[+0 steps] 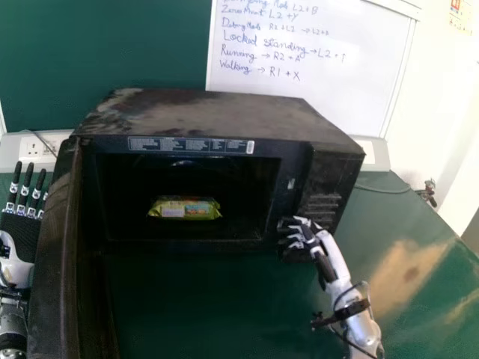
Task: Put biscuit inside oven
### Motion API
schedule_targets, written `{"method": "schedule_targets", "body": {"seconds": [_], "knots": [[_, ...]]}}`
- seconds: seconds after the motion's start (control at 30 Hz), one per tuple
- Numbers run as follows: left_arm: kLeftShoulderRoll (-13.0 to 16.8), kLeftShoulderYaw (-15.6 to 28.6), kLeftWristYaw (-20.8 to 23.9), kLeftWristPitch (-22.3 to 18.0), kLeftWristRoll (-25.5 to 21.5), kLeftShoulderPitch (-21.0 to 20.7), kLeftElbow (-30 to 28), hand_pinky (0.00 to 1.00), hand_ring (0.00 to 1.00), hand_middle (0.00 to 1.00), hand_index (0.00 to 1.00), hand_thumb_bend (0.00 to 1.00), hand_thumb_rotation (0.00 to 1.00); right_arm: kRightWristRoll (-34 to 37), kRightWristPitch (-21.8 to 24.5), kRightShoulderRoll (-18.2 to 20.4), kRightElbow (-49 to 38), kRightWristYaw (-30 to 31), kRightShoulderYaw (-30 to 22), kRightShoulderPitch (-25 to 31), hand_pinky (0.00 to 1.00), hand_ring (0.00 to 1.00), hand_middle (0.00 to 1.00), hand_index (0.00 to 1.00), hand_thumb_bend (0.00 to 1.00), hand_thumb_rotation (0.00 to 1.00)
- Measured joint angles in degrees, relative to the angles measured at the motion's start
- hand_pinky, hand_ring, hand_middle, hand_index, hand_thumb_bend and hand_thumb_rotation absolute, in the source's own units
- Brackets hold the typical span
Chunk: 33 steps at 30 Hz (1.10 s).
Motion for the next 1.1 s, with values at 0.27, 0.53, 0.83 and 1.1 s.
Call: {"method": "schedule_targets", "body": {"seconds": [0.27,0.53,0.83,1.1], "knots": [[0.27,0.00,-0.10,0.13,0.01,-0.02,0.21,0.00,0.27,0.68,1.00,0.20,1.00,6.46,8.01,0.58,1.44,5.16,-7.62,-0.28,0.49,0.56,0.65,0.81,0.86,0.69],[0.46,0.00,-0.28,0.21,0.00,0.03,0.25,0.00,0.25,0.67,1.00,0.18,1.00,7.92,11.79,1.75,1.88,5.37,-11.92,-1.24,0.48,0.55,0.63,0.79,0.89,0.69],[0.49,0.00,-0.33,0.03,0.00,0.12,0.25,0.00,0.26,0.67,1.00,0.21,1.00,8.82,14.40,2.88,2.32,3.11,-15.14,-1.89,0.44,0.53,0.61,0.77,0.81,0.67],[0.52,0.01,-0.35,-0.07,0.00,0.13,0.26,0.00,0.25,0.67,1.00,0.21,1.00,6.20,13.86,3.05,2.30,-4.44,-14.79,-1.90,0.43,0.55,0.64,0.78,0.73,0.61]]}}
